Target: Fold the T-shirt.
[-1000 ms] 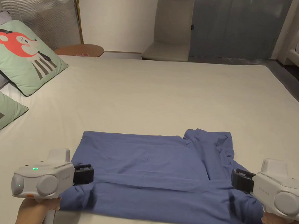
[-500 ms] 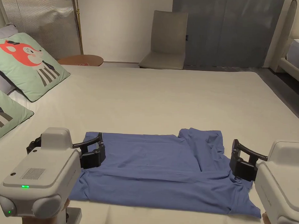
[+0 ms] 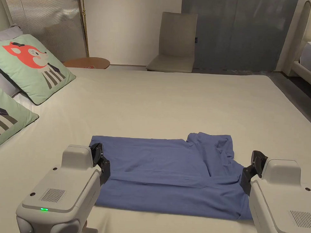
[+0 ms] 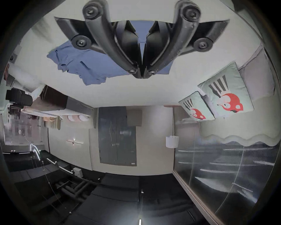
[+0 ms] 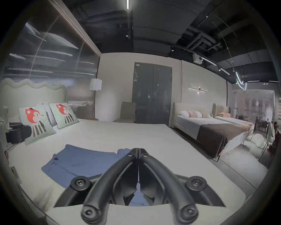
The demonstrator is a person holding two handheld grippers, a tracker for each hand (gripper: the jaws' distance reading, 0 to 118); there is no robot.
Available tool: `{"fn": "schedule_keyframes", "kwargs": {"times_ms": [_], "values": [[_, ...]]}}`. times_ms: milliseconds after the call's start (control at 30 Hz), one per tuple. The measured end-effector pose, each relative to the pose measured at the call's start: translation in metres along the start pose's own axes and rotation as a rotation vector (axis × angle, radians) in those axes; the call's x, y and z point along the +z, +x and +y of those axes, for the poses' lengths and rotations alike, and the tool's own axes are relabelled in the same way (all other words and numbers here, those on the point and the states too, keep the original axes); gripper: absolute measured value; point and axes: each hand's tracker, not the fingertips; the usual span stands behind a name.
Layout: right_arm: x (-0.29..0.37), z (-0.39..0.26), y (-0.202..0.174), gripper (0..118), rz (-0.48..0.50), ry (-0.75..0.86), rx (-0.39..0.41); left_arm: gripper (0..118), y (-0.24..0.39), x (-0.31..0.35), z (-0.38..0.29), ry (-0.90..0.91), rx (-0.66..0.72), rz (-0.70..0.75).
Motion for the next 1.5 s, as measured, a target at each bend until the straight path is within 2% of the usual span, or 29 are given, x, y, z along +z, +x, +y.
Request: {"fn": "schedule_keyframes", "kwargs": {"times_ms": [100, 233, 333, 433, 467, 500, 533, 567, 600, 633, 800, 900, 1000, 1100, 1233, 1300, 1400, 1433, 1467, 1500], "values": [[-0.001, 0.002, 0.0, 0, -0.002, 0.004, 0.005, 0, -0.008, -0.008, -0.002, -0.057, -0.001, 0.007], [-0.008, 0.003, 0.001, 0, 0.007, -0.002, -0.003, 0, -0.032, -0.037, -0.01, -0.286, -0.003, 0.014], [-0.012, 0.0, 0.0, 0, 0.006, -0.008, -0.004, 0, -0.055, -0.056, -0.024, -0.378, -0.006, 0.017], [-0.019, -0.002, 0.0, 0, 0.012, -0.026, -0.01, 0, -0.08, -0.075, -0.039, -0.468, 0.048, 0.034], [-0.019, -0.004, 0.0, 0, 0.013, -0.032, -0.011, 5, -0.089, -0.081, -0.044, -0.487, 0.082, 0.041], [-0.021, -0.004, 0.0, 0, 0.015, -0.037, -0.013, 20, -0.095, -0.085, -0.049, -0.526, 0.085, 0.045], [-0.024, -0.006, 0.0, 0, 0.016, -0.042, -0.013, 56, -0.102, -0.092, -0.054, -0.568, 0.102, 0.061], [-0.025, -0.007, 0.0, 0, 0.014, -0.048, -0.012, 78, -0.108, -0.1, -0.061, -0.614, 0.101, 0.069], [-0.026, -0.009, 0.0, 0, 0.013, -0.055, -0.01, 93, -0.112, -0.104, -0.067, -0.627, 0.094, 0.078], [-0.028, -0.01, 0.001, 0, 0.013, -0.062, -0.009, 97, -0.115, -0.106, -0.074, -0.617, 0.1, 0.091], [-0.037, -0.019, 0.003, 0, 0.007, -0.095, -0.011, 94, -0.13, -0.13, -0.103, -0.702, 0.117, 0.118], [-0.04, -0.023, 0.006, 0, 0.0, -0.109, -0.005, 74, -0.128, -0.138, -0.116, -0.727, 0.126, 0.119], [-0.042, -0.026, 0.009, 0, -0.008, -0.125, -0.005, 49, -0.114, -0.144, -0.126, -0.762, 0.03, 0.102], [-0.045, -0.029, 0.013, 0, -0.015, -0.144, -0.011, 11, -0.097, -0.143, -0.128, -0.749, -0.034, 0.079], [-0.047, -0.035, 0.023, 0, -0.027, -0.166, -0.015, 9, -0.082, -0.144, -0.122, -0.756, -0.109, 0.088], [-0.05, -0.041, 0.031, 1, -0.034, -0.201, -0.027, 8, -0.083, -0.14, -0.113, -0.739, -0.101, 0.087], [-0.063, -0.058, 0.049, 1, -0.047, -0.337, -0.072, 8, -0.09, -0.132, -0.096, -0.701, -0.044, 0.076], [-0.07, -0.067, 0.055, 11, -0.051, -0.397, -0.083, 8, -0.093, -0.129, -0.09, -0.689, -0.031, 0.074], [-0.077, -0.076, 0.061, 28, -0.056, -0.457, -0.105, 8, -0.096, -0.127, -0.084, -0.677, -0.014, 0.067], [-0.082, -0.084, 0.066, 51, -0.064, -0.483, -0.137, 8, -0.097, -0.126, -0.08, -0.669, 0.002, 0.063]]}}
